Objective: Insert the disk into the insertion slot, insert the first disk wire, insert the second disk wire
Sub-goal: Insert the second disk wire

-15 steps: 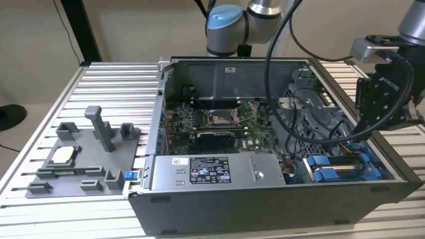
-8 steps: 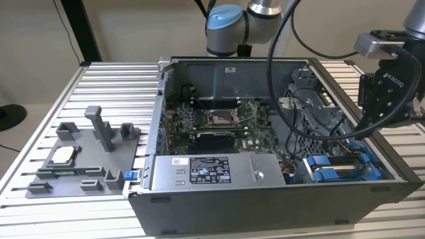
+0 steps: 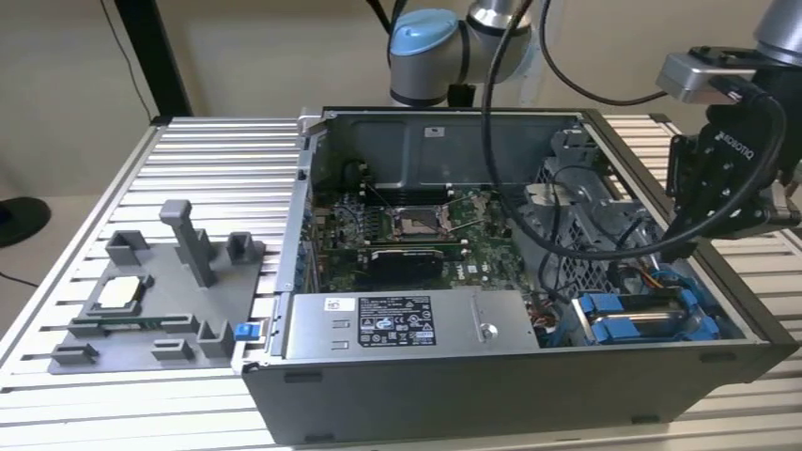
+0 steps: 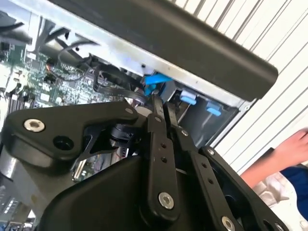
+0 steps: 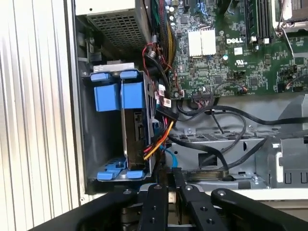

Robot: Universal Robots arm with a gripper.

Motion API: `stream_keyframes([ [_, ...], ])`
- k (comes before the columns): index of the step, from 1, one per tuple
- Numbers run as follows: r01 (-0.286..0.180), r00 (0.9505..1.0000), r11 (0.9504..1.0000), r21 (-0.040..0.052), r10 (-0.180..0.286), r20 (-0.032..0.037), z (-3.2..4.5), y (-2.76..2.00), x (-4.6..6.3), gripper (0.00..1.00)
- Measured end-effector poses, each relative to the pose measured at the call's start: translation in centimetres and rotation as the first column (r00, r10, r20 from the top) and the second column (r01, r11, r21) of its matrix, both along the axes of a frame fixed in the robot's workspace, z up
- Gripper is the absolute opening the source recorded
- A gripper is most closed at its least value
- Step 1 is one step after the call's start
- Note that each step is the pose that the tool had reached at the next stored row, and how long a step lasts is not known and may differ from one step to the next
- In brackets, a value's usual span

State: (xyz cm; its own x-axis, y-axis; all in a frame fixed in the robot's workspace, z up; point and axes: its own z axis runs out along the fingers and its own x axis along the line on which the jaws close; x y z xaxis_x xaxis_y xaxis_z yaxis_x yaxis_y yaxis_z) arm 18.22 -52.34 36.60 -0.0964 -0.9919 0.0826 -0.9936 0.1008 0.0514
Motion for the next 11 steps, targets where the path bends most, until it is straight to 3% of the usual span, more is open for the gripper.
stream_keyframes([
  [8, 0.000, 1.0000, 1.0000, 0.0025, 0.000, 0.0021, -0.01, -0.77, -2.9, 0.00],
  [11, 0.000, 0.9999, 0.9999, 0.0100, 0.000, 0.0125, -0.13, -1.15, -3.5, 0.00],
])
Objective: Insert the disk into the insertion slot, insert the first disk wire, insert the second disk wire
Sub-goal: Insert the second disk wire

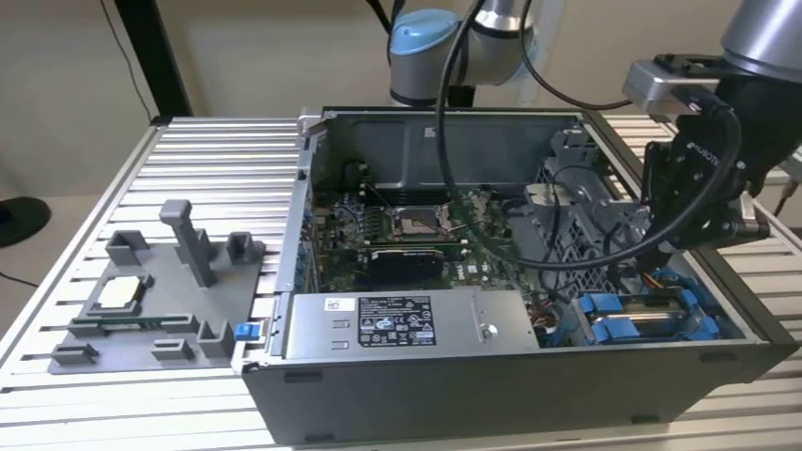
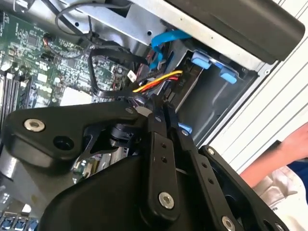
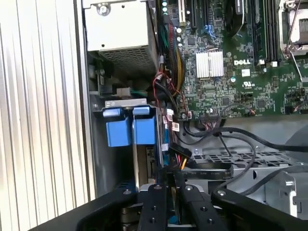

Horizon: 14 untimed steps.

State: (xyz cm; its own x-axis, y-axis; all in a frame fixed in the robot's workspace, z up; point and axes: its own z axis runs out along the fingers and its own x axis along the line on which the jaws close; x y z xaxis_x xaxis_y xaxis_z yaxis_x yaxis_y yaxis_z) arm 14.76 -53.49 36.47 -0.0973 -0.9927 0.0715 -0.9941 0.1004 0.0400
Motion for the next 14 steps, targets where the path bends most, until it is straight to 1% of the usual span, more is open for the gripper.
stream_keyframes([
  [2, 0.000, 1.0000, 1.0000, 0.0099, 0.000, 0.0081, -0.12, -0.26, -0.2, 0.00],
  [3, 0.000, 0.9999, 0.9999, 0.0152, 0.000, 0.0107, -0.20, -0.43, -0.3, 0.00],
  [4, 0.000, 0.9999, 0.9998, 0.0187, 0.000, 0.0114, -0.25, -0.69, -0.4, 0.00],
  [5, 0.000, 0.9999, 0.9998, 0.0202, 0.000, 0.0114, -0.30, -1.04, -0.5, 0.00],
  [7, 0.000, 0.9999, 0.9997, 0.0240, 0.000, 0.0118, -0.39, -1.84, -0.5, 0.00],
  [8, 0.000, 0.9999, 0.9996, 0.0283, 0.000, 0.0127, -0.47, -2.18, -0.5, 0.00],
  [9, 0.000, 0.9999, 0.9995, 0.0328, 0.000, 0.0144, -0.56, -2.41, -0.5, 0.00],
  [10, -0.001, 0.9999, 0.9993, 0.0376, 0.000, 0.0166, -0.65, -2.53, -0.6, 0.00],
  [11, -0.002, 0.9998, 0.9991, 0.0414, 0.001, 0.0194, -0.75, -2.54, -0.6, 0.00],
  [13, -0.006, 0.9997, 0.9989, 0.0455, 0.005, 0.0253, -0.80, -2.54, -0.7, 0.00],
  [14, -0.009, 0.9995, 0.9988, 0.0481, 0.008, 0.0318, -0.82, -2.55, -0.7, 0.00],
])
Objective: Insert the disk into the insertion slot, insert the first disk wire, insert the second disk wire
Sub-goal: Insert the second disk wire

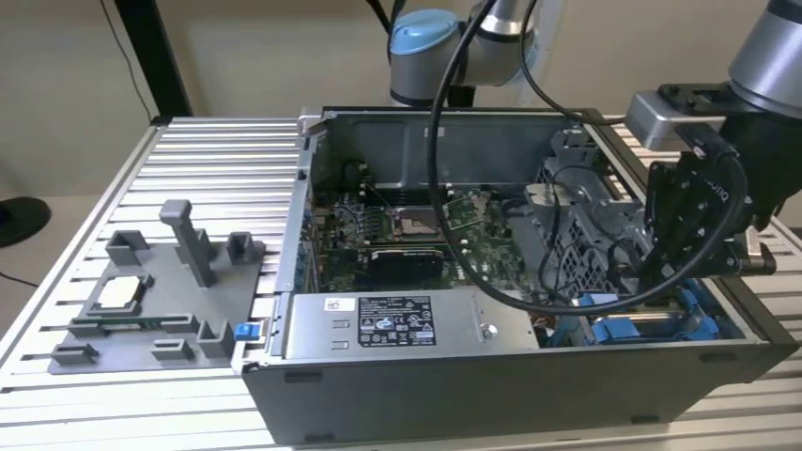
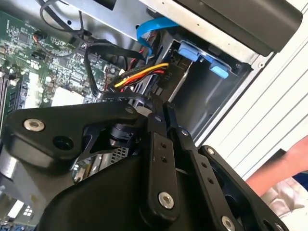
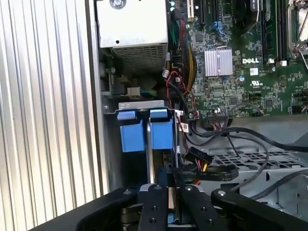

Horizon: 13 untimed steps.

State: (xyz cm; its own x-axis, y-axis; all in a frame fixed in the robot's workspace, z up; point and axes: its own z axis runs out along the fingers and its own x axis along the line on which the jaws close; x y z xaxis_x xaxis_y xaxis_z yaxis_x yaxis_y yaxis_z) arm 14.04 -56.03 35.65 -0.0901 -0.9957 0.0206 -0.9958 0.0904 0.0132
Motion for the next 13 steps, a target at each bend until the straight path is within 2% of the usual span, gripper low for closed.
stream_keyframes([
  [3, -0.011, 0.9995, 0.9999, 0.0100, 0.010, 0.0285, -0.05, -0.01, -0.06, 0.00],
  [4, -0.012, 0.9994, 0.9999, 0.0109, 0.012, 0.0319, -0.06, -0.01, -0.13, 0.00],
  [13, -0.020, 0.9991, 0.9997, 0.0134, 0.020, 0.0366, -0.42, 0.00, -0.59, 0.00],
])
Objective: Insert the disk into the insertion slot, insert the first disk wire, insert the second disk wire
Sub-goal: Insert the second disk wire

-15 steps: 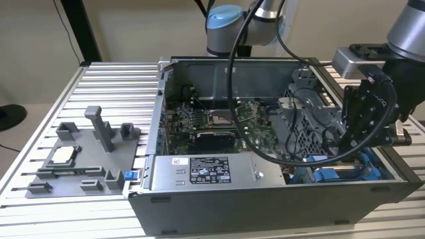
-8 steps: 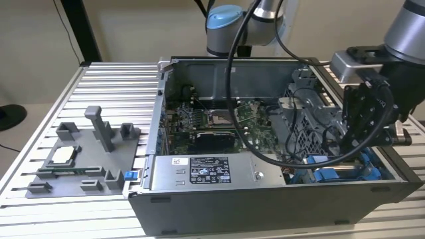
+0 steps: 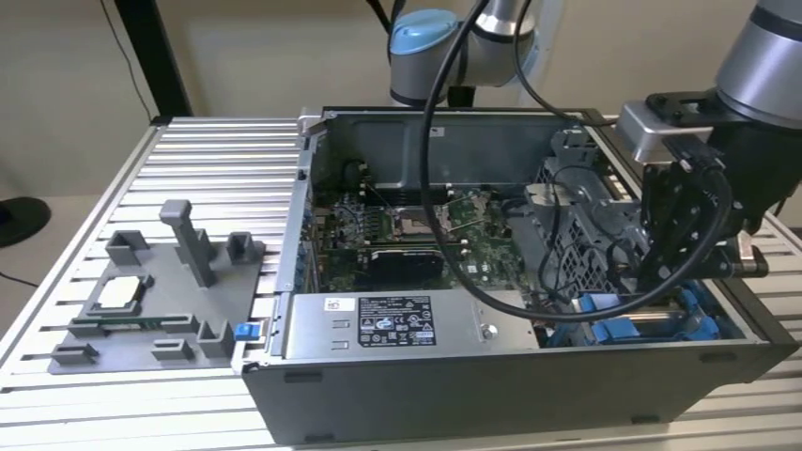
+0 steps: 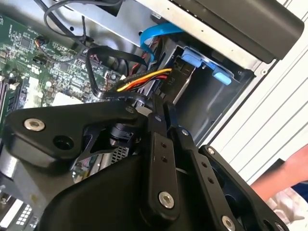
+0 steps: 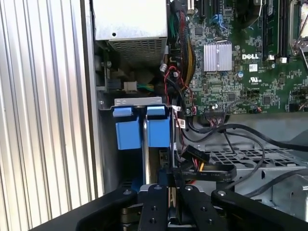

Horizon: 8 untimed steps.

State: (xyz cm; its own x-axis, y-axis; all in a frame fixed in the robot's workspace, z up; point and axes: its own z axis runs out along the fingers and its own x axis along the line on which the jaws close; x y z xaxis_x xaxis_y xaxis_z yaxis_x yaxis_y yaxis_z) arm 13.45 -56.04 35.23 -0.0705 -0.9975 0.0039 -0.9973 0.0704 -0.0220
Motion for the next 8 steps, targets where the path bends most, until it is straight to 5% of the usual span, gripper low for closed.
stream_keyframes([
  [8, -0.003, 1.0000, 1.0000, 0.0002, 0.003, 0.0012, -0.07, 0.00, -0.03, 0.00],
])
